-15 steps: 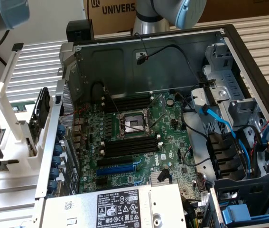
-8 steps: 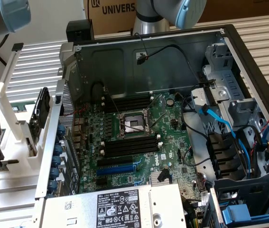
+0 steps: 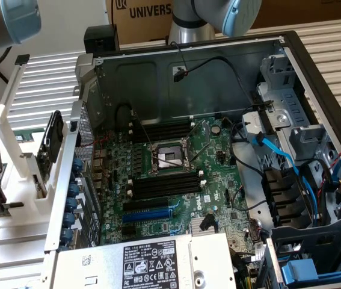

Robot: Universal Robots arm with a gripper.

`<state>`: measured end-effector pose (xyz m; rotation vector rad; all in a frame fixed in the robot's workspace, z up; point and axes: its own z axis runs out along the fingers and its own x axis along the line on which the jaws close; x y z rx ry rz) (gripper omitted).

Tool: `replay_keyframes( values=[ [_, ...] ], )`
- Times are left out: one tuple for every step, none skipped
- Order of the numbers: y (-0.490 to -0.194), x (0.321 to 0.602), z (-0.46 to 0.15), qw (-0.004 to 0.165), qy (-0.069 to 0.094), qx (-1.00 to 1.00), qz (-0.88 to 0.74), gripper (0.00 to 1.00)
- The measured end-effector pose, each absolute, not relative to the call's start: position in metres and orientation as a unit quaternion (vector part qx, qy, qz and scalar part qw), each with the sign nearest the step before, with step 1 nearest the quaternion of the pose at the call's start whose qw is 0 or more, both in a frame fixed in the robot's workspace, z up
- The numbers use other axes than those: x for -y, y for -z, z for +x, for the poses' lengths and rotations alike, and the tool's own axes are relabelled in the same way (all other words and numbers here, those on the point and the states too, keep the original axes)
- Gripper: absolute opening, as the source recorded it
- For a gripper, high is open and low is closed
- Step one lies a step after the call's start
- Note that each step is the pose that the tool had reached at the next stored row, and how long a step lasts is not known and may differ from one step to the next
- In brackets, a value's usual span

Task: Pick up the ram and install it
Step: 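Pick up the ram and move it above insertion slot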

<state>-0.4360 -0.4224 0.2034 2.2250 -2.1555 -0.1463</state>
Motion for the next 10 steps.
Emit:
replay_keyframes(
  values=[
    [-0.2035,0.4224,-0.436,0.021,0.047,0.695,0.717,0.24],
    [-0.2035,0.4224,-0.436,0.02,0.047,0.695,0.717,0.24],
    [-0.2034,0.4224,-0.436,0.02,0.047,0.695,0.717,0.24],
    [-0.2034,0.4224,-0.436,0.02,0.047,0.695,0.717,0.24],
    [-0.2034,0.4224,-0.436,0.02,0.047,0.695,0.717,0.24],
    [-0.2034,0.4224,-0.436,0.02,0.047,0.695,0.717,0.24],
    [-0.2034,0.4224,-0.436,0.02,0.047,0.695,0.717,0.24],
    [-0.2034,0.4225,-0.436,0.021,0.047,0.695,0.717,0.24],
    [-0.2031,0.4225,-0.4359,0.021,0.047,0.695,0.717,0.24],
    [-0.2027,0.4225,-0.436,0.022,0.046,0.695,0.717,0.24]
  ],
)
